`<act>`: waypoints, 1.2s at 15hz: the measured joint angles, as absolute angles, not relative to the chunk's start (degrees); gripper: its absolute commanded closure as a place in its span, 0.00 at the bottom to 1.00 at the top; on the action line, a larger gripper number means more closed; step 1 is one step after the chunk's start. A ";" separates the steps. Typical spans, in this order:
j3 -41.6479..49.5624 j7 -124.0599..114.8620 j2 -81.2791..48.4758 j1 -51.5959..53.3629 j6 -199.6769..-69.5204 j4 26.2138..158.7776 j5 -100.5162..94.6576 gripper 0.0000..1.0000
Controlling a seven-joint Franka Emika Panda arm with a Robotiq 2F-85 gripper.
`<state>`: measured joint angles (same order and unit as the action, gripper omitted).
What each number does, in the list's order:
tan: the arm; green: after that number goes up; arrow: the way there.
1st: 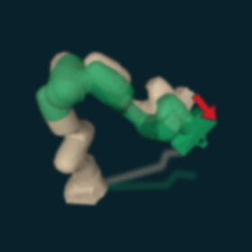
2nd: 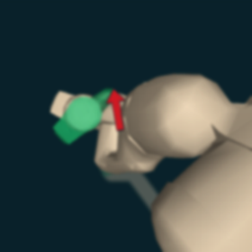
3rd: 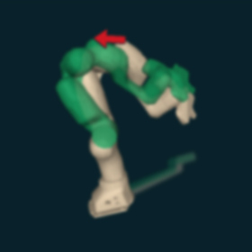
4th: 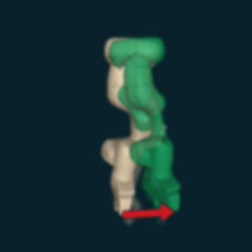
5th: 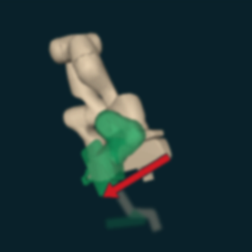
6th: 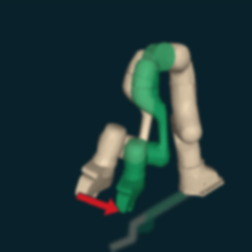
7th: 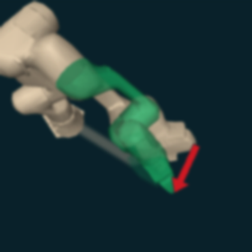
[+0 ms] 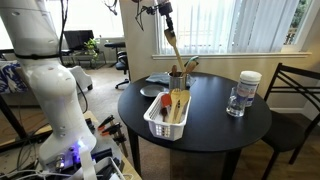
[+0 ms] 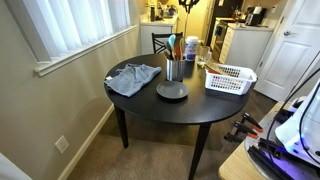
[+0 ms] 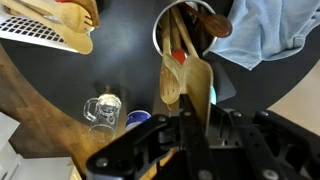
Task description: Remove the wooden spatula from the basket and put in the spoon holder
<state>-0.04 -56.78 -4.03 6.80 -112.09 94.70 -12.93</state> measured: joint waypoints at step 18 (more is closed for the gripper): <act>0.11 -54.57 -4.14 4.25 -124.67 107.78 -4.09 0.34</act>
<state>0.11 -54.57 -4.14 4.25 -124.67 107.78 -4.09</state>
